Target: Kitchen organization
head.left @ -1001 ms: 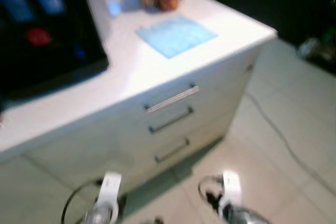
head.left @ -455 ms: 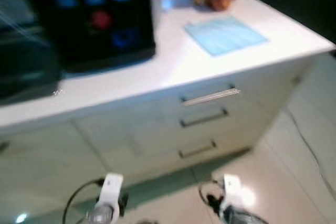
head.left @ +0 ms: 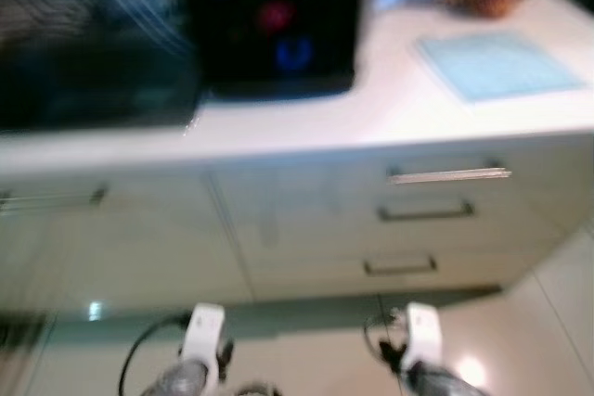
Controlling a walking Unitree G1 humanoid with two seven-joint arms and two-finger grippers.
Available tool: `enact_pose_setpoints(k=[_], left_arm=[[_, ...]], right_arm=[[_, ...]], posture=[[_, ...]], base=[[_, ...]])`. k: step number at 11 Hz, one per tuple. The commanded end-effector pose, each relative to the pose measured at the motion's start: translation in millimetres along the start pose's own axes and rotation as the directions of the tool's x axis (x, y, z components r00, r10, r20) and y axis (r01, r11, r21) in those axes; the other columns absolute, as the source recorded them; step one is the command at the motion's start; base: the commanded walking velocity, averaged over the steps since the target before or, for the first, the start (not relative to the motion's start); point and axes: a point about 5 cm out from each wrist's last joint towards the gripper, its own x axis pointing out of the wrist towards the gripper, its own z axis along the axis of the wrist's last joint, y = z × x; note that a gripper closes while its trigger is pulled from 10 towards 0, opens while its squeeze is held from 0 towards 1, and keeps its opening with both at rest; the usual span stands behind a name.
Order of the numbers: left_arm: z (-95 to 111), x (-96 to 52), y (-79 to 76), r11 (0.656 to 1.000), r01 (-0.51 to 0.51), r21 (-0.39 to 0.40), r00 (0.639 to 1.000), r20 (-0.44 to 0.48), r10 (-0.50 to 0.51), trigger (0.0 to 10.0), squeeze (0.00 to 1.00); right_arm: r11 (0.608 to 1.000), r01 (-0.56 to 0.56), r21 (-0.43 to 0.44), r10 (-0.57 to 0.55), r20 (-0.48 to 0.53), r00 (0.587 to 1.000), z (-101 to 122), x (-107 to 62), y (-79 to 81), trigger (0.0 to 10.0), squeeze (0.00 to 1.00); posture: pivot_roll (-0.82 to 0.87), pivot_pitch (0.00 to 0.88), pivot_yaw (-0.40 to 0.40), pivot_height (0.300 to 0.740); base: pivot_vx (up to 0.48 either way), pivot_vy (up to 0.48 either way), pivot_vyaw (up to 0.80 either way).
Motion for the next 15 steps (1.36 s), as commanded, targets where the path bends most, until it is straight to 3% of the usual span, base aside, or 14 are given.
enact_pose_setpoints(k=[1,5,12,15], left_arm=[[0.6,0.3,-1.0,1.000,-0.001,-0.007,1.000,0.001,0.001,10.0,0.00],[0.7,0.3,-1.0,1.000,-0.007,-0.018,1.000,0.004,0.007,10.0,0.00],[7.9,-1.2,12.8,0.995,-0.094,-0.032,0.993,0.065,0.096,10.0,0.00],[1.4,-2.4,14.0,0.992,-0.104,-0.076,0.993,0.046,0.107,10.0,0.00]], right_arm=[[1.000,0.006,-0.004,-0.006,-0.005,1.000,-0.6,-0.3,-1.6,10.0,0.00],[1.000,0.007,-0.002,-0.007,0.006,1.000,1.6,-0.4,-3.2,10.0,0.00],[0.999,0.018,-0.027,-0.015,0.109,0.994,30.5,1.0,-7.7,10.0,0.00],[0.998,0.014,-0.055,-0.009,0.098,0.995,32.2,1.0,-9.1,10.0,0.00]], posture=[[-0.01,0.046,0.076,0.740],[-0.01,0.041,0.068,0.740],[0.00,0.039,0.055,0.740],[0.01,0.040,0.043,0.740]], base=[[0.000,0.000,0.80],[0.000,0.000,0.74],[0.000,0.000,0.00],[0.000,0.000,0.00]])
